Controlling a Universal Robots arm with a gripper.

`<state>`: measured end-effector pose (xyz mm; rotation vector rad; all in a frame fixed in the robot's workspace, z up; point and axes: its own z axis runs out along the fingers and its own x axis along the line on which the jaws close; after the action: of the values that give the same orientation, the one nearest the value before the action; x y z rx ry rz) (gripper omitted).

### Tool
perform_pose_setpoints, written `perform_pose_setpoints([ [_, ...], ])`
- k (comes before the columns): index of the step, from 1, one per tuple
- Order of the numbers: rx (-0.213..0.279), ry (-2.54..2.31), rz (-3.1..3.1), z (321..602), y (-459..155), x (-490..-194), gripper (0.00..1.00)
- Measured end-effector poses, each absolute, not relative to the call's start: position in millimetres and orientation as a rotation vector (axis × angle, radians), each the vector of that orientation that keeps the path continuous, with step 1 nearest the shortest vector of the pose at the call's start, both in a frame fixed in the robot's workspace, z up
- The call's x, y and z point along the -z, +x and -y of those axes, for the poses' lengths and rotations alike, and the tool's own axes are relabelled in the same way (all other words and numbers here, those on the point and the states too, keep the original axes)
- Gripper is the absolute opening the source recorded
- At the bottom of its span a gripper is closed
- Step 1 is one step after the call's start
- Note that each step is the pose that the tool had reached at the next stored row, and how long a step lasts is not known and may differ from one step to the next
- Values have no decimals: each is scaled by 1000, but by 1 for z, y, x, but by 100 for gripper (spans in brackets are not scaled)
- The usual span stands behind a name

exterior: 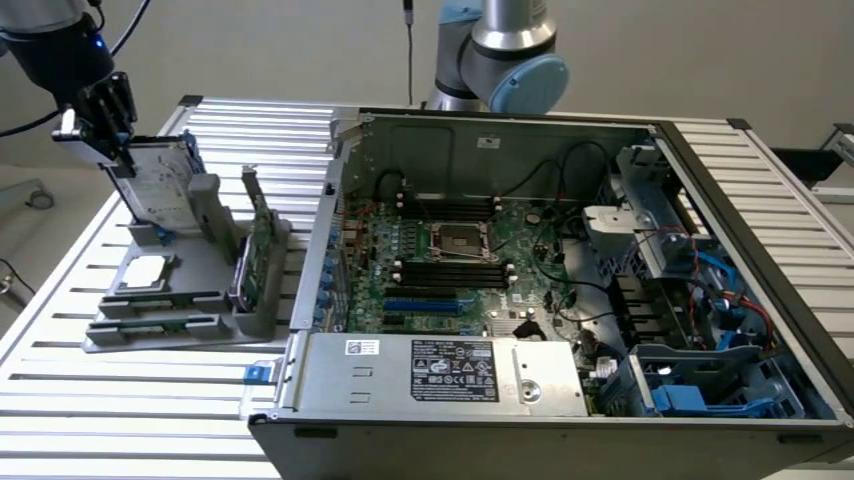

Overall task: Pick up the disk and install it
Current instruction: 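Pick up the disk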

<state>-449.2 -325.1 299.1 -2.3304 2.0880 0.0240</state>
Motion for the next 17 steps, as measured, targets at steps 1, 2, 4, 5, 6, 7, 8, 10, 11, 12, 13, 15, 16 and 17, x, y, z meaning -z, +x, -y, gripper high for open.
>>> perform_pose_setpoints([
  [1,-25,-2331,-2088,325,-449,-304,33],
  [2,-25,-2331,-2088,325,-449,-308,33],
  [4,-26,-2331,-2089,325,-449,-317,33],
  [5,-26,-2331,-2089,325,-449,-322,33],
  [6,-27,-2332,-2089,325,-449,-326,33],
  [7,-28,-2332,-2090,325,-449,-331,33],
  [8,-28,-2332,-2090,325,-449,-336,33],
  [10,-30,-2333,-2090,325,-449,-344,33],
  [11,-30,-2333,-2091,325,-449,-349,33],
  [12,-31,-2333,-2091,325,-449,-353,33],
  [13,-32,-2334,-2091,325,-449,-358,33],
  [15,-34,-2335,-2092,325,-449,-367,33],
  [16,-35,-2335,-2092,325,-449,-371,33],
  [17,-36,-2335,-2093,325,-449,-376,33],
])
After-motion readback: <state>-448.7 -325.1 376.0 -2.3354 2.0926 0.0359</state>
